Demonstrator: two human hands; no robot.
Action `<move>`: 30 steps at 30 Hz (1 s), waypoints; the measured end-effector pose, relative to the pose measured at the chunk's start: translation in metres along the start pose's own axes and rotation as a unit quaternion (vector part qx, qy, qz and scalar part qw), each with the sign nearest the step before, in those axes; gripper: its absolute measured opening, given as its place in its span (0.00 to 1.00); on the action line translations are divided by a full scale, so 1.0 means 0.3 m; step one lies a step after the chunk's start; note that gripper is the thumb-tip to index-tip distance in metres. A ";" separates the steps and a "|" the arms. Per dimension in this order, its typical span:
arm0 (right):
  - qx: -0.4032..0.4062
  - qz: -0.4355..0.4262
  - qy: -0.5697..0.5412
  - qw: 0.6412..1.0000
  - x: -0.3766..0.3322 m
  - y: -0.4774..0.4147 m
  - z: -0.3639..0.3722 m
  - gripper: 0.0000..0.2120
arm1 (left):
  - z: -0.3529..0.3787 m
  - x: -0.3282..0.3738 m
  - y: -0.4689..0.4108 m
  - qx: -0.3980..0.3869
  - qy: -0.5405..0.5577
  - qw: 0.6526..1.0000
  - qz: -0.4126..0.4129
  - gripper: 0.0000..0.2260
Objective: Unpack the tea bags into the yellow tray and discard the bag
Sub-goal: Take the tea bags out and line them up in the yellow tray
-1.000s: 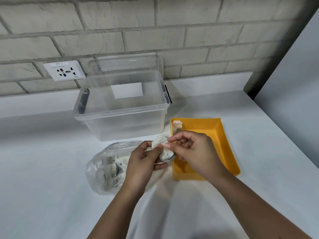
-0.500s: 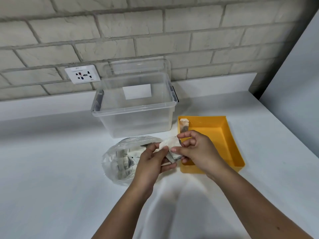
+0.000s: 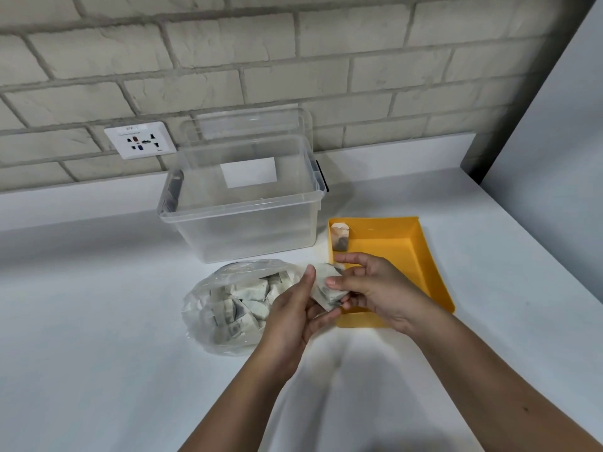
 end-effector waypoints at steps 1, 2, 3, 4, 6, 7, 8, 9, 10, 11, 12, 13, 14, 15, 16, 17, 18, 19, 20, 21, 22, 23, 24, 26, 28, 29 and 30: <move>-0.003 -0.003 0.009 1.000 0.001 0.002 0.002 0.27 | 0.001 -0.002 0.000 -0.006 -0.007 1.000 -0.001 0.19; -0.006 -0.006 0.018 1.000 0.004 0.004 0.004 0.27 | 0.000 -0.003 -0.001 -0.009 -0.011 1.000 -0.001 0.19; -0.009 -0.010 0.025 1.000 0.005 0.004 0.008 0.28 | -0.003 -0.003 -0.003 -0.007 -0.009 1.000 0.000 0.18; -0.012 -0.013 0.029 0.999 0.004 0.006 0.013 0.28 | -0.007 -0.002 -0.004 0.001 -0.004 1.000 0.000 0.17; -0.011 -0.014 0.015 1.000 -0.001 0.008 0.020 0.25 | -0.017 0.000 -0.006 0.022 0.001 1.000 -0.002 0.14; -0.010 -0.010 -0.002 1.000 -0.005 0.008 0.023 0.23 | -0.022 0.001 -0.006 0.034 -0.001 0.999 -0.003 0.13; -0.012 -0.006 -0.020 1.000 -0.008 0.009 0.025 0.22 | -0.025 0.002 -0.006 0.042 -0.003 0.999 -0.003 0.12; -0.017 -0.004 -0.032 0.999 -0.012 0.009 0.029 0.21 | -0.028 0.003 -0.005 0.048 -0.006 0.999 -0.004 0.11; -0.022 -0.005 -0.036 0.999 -0.015 0.010 0.032 0.21 | -0.027 0.004 -0.004 0.049 -0.011 0.999 -0.003 0.10; -0.028 -0.010 -0.034 0.999 -0.019 0.011 0.037 0.20 | -0.028 0.005 -0.003 0.050 -0.020 0.999 -0.002 0.10; -0.033 -0.015 -0.030 0.999 -0.021 0.012 0.042 0.20 | -0.025 0.007 -0.003 0.049 -0.028 0.998 0.001 0.10; -0.037 -0.020 -0.027 0.999 -0.021 0.013 0.046 0.19 | -0.024 0.009 -0.002 0.048 -0.032 0.998 0.005 0.10; -0.040 -0.022 -0.027 0.999 -0.022 0.016 0.051 0.18 | -0.022 0.011 -0.002 0.050 -0.031 0.998 0.010 0.10; -0.043 -0.024 -0.030 0.998 -0.022 0.020 0.055 0.17 | -0.023 0.011 -0.003 0.053 -0.032 0.998 0.016 0.09; -0.046 -0.026 -0.035 0.998 -0.022 0.022 0.059 0.16 | -0.025 0.012 -0.004 0.056 -0.035 0.998 0.021 0.09; -0.044 -0.030 -0.042 0.998 -0.019 0.023 0.061 0.15 | -0.027 0.013 -0.004 0.058 -0.040 0.997 0.024 0.09; -0.037 -0.035 -0.051 0.997 -0.014 0.023 0.061 0.13 | -0.028 0.014 -0.005 0.057 -0.043 0.997 0.027 0.09; -0.023 -0.042 -0.064 0.997 -0.008 0.020 0.057 0.12 | -0.030 0.014 -0.004 0.056 -0.043 0.997 0.030 0.09; -0.004 -0.047 -0.076 0.996 -0.001 0.016 0.051 0.11 | -0.030 0.016 -0.002 0.054 -0.039 0.997 0.032 0.09; 0.014 -0.048 -0.081 0.995 0.006 0.012 0.044 0.10 | -0.029 0.018 0.001 0.052 -0.032 0.998 0.034 0.09; 0.026 -0.046 -0.076 0.996 0.011 0.010 0.041 0.08 | -0.028 0.021 0.004 0.049 -0.019 0.998 0.036 0.09; 0.031 -0.042 -0.066 0.996 0.015 0.010 0.040 0.06 | -0.029 0.023 0.005 0.046 -0.008 0.998 0.038 0.09; 0.031 -0.039 -0.057 0.997 0.018 0.010 0.041 0.04 | -0.030 0.026 0.006 0.045 0.000 0.998 0.041 0.09; 0.032 -0.044 -0.047 0.997 0.025 0.009 0.043 0.05 | -0.036 0.032 0.004 0.044 0.007 0.998 0.047 0.08; 0.038 -0.052 -0.038 0.997 0.023 0.008 0.041 0.07 | -0.042 0.035 0.002 0.041 0.005 0.998 0.048 0.07; 0.041 -0.051 -0.029 0.997 0.021 0.008 0.039 0.09 | -0.044 0.036 0.002 0.040 0.004 0.998 0.047 0.07; 0.041 -0.047 -0.020 0.998 0.018 0.008 0.038 0.10 | -0.046 0.036 0.003 0.039 0.004 0.998 0.045 0.07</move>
Point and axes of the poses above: each hand's wrist, its own y-axis away from the middle knuckle, its own z-axis out of the palm, x = y × z, the point moved 3 cm from there along -y, towards the middle knuckle, and after that the axes turned 9 degrees about -x, right-handed, at the moved point
